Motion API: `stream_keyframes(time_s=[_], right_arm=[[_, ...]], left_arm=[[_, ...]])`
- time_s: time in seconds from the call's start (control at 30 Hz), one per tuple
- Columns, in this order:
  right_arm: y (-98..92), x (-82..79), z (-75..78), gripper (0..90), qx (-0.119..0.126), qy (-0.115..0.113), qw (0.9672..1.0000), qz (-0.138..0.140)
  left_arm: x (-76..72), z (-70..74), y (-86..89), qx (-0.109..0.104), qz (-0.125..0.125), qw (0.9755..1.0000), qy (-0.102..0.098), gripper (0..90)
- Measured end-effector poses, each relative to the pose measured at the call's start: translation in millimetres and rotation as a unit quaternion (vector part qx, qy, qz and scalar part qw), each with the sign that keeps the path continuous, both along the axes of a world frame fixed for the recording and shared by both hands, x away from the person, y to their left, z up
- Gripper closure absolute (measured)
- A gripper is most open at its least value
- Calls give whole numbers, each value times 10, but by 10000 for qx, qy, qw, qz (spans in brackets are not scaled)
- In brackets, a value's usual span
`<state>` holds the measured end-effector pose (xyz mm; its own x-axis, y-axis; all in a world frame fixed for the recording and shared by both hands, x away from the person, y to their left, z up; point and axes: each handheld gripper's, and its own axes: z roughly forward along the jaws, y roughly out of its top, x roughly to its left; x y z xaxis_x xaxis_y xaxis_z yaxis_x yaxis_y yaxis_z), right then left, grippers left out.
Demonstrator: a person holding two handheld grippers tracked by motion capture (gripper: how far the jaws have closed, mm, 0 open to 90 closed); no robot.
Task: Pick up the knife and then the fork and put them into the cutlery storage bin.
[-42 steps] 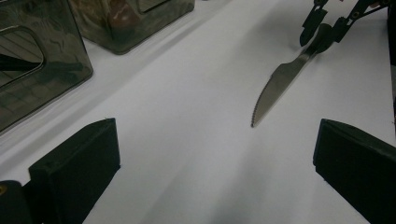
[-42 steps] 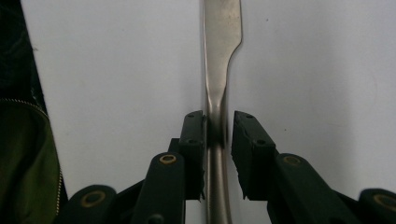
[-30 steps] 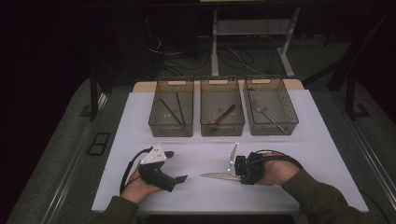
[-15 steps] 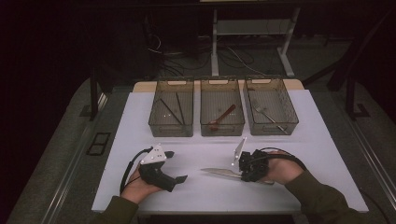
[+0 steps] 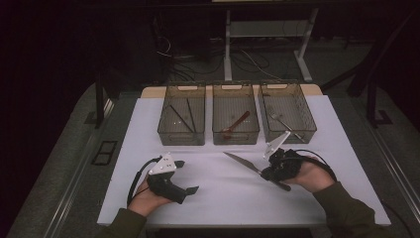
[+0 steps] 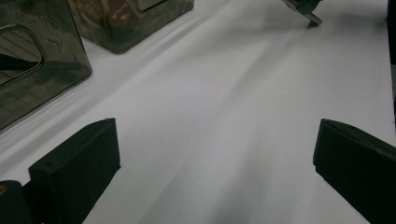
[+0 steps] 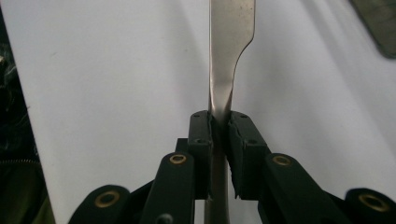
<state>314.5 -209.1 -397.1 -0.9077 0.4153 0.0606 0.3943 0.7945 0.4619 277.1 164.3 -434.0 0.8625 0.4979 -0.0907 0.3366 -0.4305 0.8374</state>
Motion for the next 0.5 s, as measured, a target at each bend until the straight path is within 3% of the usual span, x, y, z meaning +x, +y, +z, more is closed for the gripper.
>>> stream_keyframes(time_s=[0.2, 0.33, 0.5], right_arm=[[-114, 30, 29, 787, 332, -59, 9988, -347], [-185, 35, 53, 787, 722, 3, 9956, -602], [-252, 41, 65, 787, 934, -61, 9929, -732]], left_arm=[[-2, 2, 2, 3, -5, 10000, -6, 0], [-2, 2, 1, -7, -4, 10000, -6, 0], [-2, 4, 3, -3, -4, 10000, 0, 0]])
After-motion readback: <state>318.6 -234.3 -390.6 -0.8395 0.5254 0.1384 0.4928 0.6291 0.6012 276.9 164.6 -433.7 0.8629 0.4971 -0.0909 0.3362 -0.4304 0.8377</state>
